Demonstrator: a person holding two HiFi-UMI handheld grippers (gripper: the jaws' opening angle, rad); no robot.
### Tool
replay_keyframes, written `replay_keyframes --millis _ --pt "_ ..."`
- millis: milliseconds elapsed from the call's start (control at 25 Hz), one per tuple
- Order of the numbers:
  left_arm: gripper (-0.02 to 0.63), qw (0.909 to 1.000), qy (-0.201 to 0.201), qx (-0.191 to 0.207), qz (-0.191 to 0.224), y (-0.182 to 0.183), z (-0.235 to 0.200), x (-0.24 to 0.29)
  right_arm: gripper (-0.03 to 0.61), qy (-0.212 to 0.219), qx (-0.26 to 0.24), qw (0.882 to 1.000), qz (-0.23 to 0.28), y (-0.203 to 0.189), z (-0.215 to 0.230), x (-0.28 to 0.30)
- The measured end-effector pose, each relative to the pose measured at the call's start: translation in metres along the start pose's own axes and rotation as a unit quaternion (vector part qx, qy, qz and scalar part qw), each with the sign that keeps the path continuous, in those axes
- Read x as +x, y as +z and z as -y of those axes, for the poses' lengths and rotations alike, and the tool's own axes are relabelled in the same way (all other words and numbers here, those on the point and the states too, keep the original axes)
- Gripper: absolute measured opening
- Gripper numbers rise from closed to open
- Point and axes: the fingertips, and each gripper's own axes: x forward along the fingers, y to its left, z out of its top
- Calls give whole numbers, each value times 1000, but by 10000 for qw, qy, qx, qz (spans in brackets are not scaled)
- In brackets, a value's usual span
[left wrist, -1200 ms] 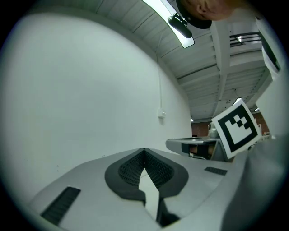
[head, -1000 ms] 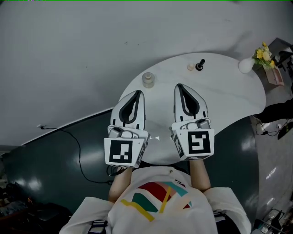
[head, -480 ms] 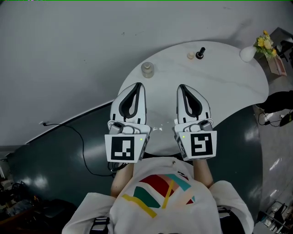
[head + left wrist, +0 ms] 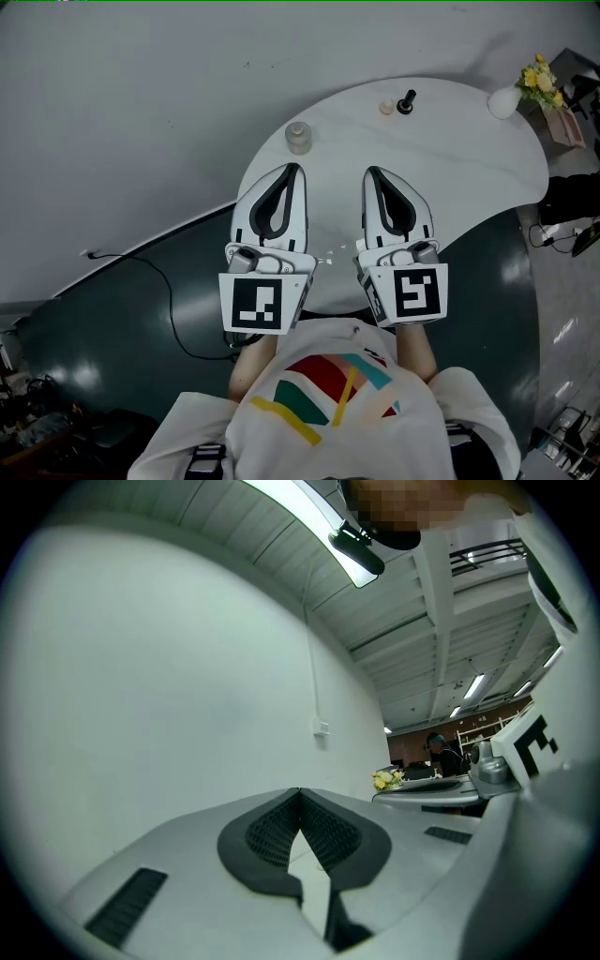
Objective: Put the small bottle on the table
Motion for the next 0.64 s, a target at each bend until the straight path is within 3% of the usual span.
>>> replay_keyframes --millis 640 --pt "15 10000 4 29 30 5 6 -6 11 -63 -14 10000 -34 1 6 -11"
